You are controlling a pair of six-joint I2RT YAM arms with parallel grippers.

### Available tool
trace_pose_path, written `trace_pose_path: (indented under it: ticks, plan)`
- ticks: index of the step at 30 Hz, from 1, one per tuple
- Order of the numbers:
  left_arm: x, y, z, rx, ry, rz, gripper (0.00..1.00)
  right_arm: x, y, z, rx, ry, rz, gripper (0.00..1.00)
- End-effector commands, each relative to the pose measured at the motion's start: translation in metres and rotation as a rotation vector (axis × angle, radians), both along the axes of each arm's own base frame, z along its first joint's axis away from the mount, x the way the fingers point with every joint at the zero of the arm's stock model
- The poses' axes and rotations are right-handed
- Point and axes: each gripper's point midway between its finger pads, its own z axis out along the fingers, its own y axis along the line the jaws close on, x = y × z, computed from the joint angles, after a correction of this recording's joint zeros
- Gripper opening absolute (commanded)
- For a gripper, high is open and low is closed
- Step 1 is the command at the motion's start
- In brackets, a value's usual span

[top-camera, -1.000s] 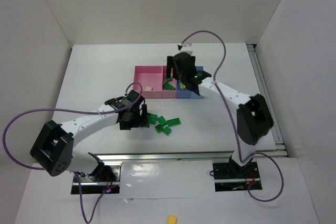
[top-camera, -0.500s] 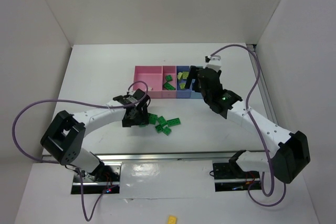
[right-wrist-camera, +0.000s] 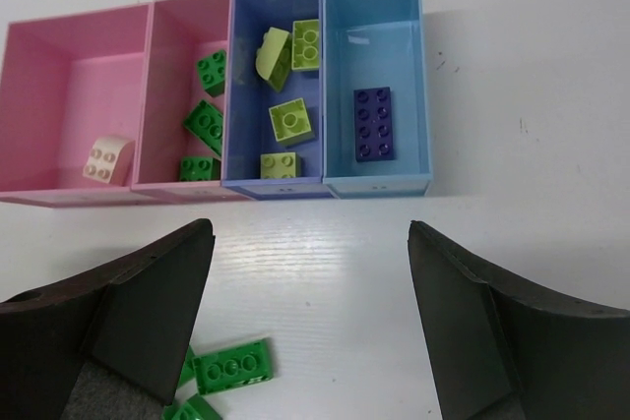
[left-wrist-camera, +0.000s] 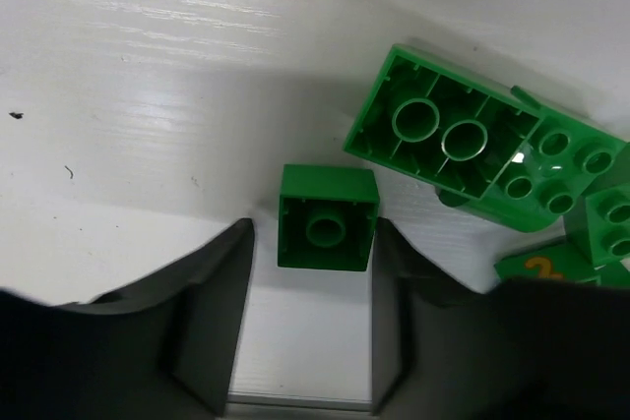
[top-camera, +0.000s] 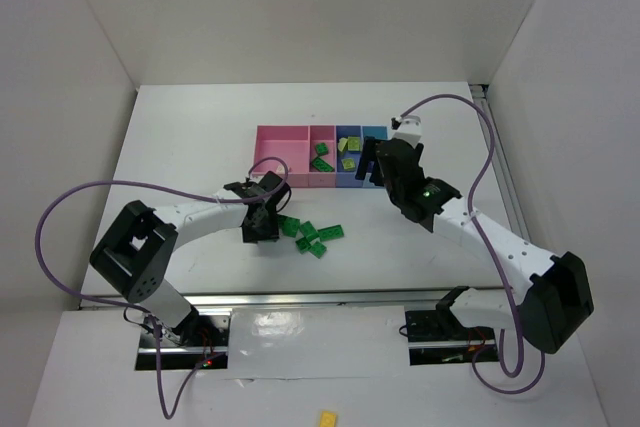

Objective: Sort the legos into containers by color

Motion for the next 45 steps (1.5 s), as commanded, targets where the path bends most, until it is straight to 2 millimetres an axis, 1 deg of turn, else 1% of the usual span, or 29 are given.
trace_pose_path:
  ticks: [1,4,5,6,7,8,9,12,13,17,18,19,20,22,23,25,26,28,29,30,32,33,36,37,39,41,42,43,45]
  plan:
    - [0.012,-0.007,0.011,-0.021,-0.05,0.014,0.51,0.001,-0.005,0.011,0.03,-0.041,-0.027,0.87]
    - [0.015,-0.009,0.017,-0.028,-0.068,-0.004,0.36,-0.002,-0.007,0.006,0.033,-0.033,-0.031,0.87]
    - [0.02,-0.01,0.024,-0.034,-0.091,-0.001,0.34,-0.002,-0.007,0.006,0.033,-0.033,-0.031,0.87]
    - [0.02,-0.01,0.031,-0.035,-0.093,-0.001,0.28,-0.003,-0.008,0.011,0.041,-0.044,-0.031,0.87]
    - [0.021,-0.011,0.034,-0.035,-0.093,-0.001,0.21,-0.005,-0.009,0.005,0.03,-0.028,-0.031,0.87]
    - [0.022,-0.012,0.042,-0.042,-0.106,-0.01,0.18,-0.006,-0.01,0.009,0.037,-0.038,-0.031,0.87]
    - [0.029,-0.017,0.059,-0.066,-0.139,-0.009,0.18,-0.009,-0.014,0.008,0.031,-0.037,-0.039,0.87]
    - [0.035,-0.02,0.088,-0.087,-0.19,-0.042,0.18,-0.012,-0.021,0.013,0.038,-0.045,-0.061,0.87]
    - [0.041,-0.027,0.107,-0.131,-0.232,-0.045,0.18,-0.014,-0.023,0.013,0.041,-0.048,-0.061,0.87]
    - [0.061,-0.043,0.143,-0.179,-0.309,-0.08,0.18,-0.018,-0.031,0.012,0.041,-0.044,-0.084,0.87]
    - [0.066,-0.046,0.142,-0.166,-0.3,-0.092,0.18,-0.02,-0.032,0.006,0.038,-0.028,-0.088,0.87]
    - [0.075,-0.052,0.154,-0.179,-0.329,-0.102,0.18,-0.022,-0.033,0.007,0.038,-0.028,-0.088,0.87]
    - [0.08,-0.056,0.158,-0.183,-0.335,-0.102,0.18,-0.024,-0.035,0.006,0.038,-0.028,-0.088,0.87]
    - [0.091,-0.065,0.153,-0.168,-0.322,-0.138,0.18,-0.025,-0.035,0.01,0.045,-0.038,-0.088,0.87]
    - [0.104,-0.074,0.168,-0.189,-0.356,-0.137,0.18,-0.026,-0.043,0.008,0.034,-0.035,-0.111,0.87]
    - [0.118,-0.086,0.17,-0.195,-0.359,-0.151,0.18,-0.03,-0.048,0.007,0.016,-0.03,-0.116,0.87]
    - [0.132,-0.097,0.169,-0.202,-0.362,-0.143,0.18,-0.03,-0.053,0.012,0.021,-0.045,-0.133,0.87]
    - [0.145,-0.112,0.166,-0.223,-0.351,-0.144,0.18,-0.034,-0.06,0.013,0.013,-0.053,-0.154,0.87]
    - [0.153,-0.118,0.146,-0.208,-0.312,-0.129,0.18,-0.035,-0.061,0.017,0.023,-0.067,-0.154,0.87]
    - [0.164,-0.127,0.157,-0.231,-0.341,-0.121,0.18,-0.039,-0.063,0.022,0.04,-0.088,-0.154,0.87]
    - [0.178,-0.134,0.151,-0.242,-0.334,-0.107,0.18,-0.041,-0.068,0.026,0.052,-0.105,-0.163,0.87]
    - [0.19,-0.143,0.145,-0.243,-0.337,-0.107,0.18,-0.042,-0.075,0.028,0.05,-0.112,-0.185,0.87]
    - [0.206,-0.136,0.134,-0.181,-0.328,-0.064,0.18,-0.044,-0.081,0.027,0.033,-0.098,-0.202,0.87]
    - [0.211,-0.136,0.125,-0.163,-0.324,-0.058,0.18,-0.044,-0.081,0.027,0.033,-0.098,-0.202,0.87]
    - [0.222,-0.132,0.124,-0.164,-0.331,-0.04,0.2,-0.044,-0.084,0.029,0.038,-0.105,-0.212,0.87]
    - [0.226,-0.136,0.115,-0.16,-0.318,-0.057,0.32,-0.045,-0.085,0.025,0.024,-0.097,-0.208,0.87]
    - [0.227,-0.137,0.118,-0.165,-0.326,-0.057,0.44,-0.045,-0.082,0.025,0.029,-0.094,-0.196,0.87]
    - [0.227,-0.143,0.116,-0.183,-0.314,-0.077,0.51,-0.045,-0.078,0.022,0.031,-0.081,-0.178,0.87]
    - [0.226,-0.147,0.12,-0.202,-0.313,-0.086,0.66,-0.045,-0.077,0.027,0.038,-0.084,-0.17,0.87]
